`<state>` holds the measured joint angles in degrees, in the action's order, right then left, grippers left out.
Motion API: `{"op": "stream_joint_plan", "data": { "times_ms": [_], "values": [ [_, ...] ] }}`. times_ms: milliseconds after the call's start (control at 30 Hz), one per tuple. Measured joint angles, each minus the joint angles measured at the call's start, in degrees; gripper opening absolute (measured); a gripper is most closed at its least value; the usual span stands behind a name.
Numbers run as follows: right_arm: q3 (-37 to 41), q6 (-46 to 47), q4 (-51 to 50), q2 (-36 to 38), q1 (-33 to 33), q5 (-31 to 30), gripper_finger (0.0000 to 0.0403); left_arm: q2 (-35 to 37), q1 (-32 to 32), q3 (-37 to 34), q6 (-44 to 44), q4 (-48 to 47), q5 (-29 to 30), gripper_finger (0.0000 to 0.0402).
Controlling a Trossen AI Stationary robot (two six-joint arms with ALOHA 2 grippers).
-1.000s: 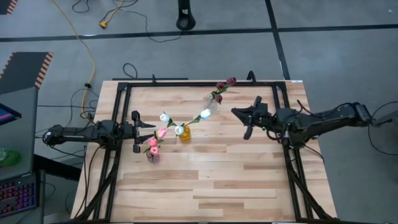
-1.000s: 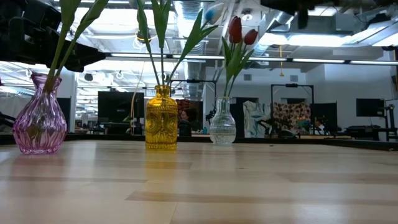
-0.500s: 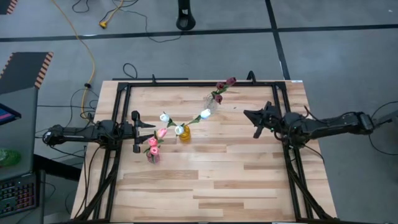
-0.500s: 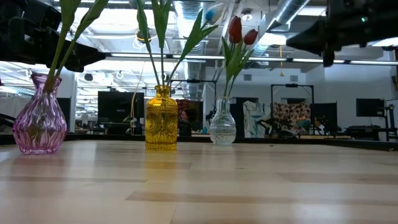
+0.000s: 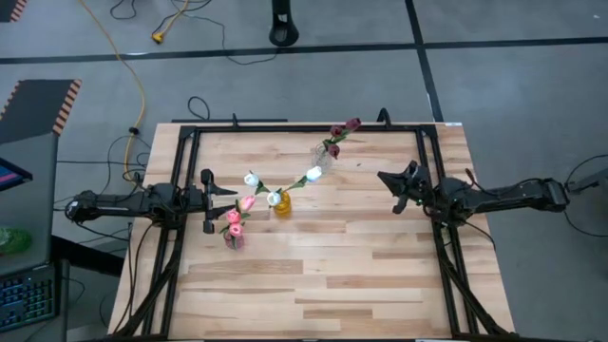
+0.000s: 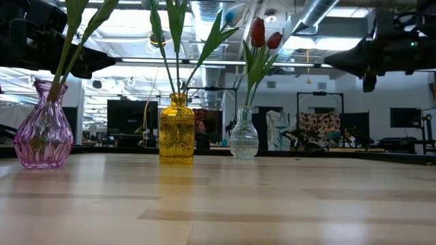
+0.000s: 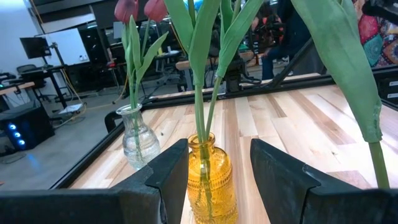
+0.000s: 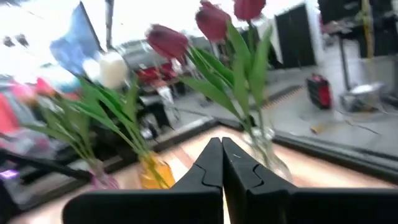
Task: Sort flowers into vase by color
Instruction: Return to Home Position
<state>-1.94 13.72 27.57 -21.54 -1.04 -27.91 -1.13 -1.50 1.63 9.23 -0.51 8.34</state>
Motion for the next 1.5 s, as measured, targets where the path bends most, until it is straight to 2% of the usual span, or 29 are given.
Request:
{"op": "stream_joint_plan", "data": {
  "times_ms": [100,233,533,733,900,1067,1233,1500],
  "values": [
    [1.17,-2.5,4.06,1.83,-0.06,3.09,0.0026,0.0,0.0,0.0,0.0,0.0,0.0,0.0161],
    [1.23,-5.45,4.15,5.56,-0.07,6.87,0.0034,0.0,-0.01,0.0,-0.01,0.02,0.0,0.0161],
    [1.23,-6.79,-4.8,14.81,1.48,6.98,0.0023,0.0,-0.02,0.0,0.0,0.0,0.0,0.0161],
    [1.23,-5.71,-12.79,21.34,1.97,7.24,0.0035,0.0,-0.01,0.0,-0.02,0.0,0.01,0.0161],
    [1.18,-5.15,-15.74,21.03,2.0,7.22,0.0031,0.0,-0.02,0.0,-0.02,0.02,0.0,0.0161],
    [1.1,-2.19,-24.18,21.16,2.77,7.2,0.0027,0.0,-0.02,0.0,-0.01,0.02,0.0,0.0161],
    [1.01,-1.77,-24.67,19.29,3.13,7.2,0.0041,0.0,-0.02,0.0,-0.02,0.0,0.0,0.0161],
    [1.01,-11.02,-24.89,16.64,3.45,6.8,0.0046,0.0,-0.02,0.0,-0.02,0.0,0.0,0.0161]
  ]
}}
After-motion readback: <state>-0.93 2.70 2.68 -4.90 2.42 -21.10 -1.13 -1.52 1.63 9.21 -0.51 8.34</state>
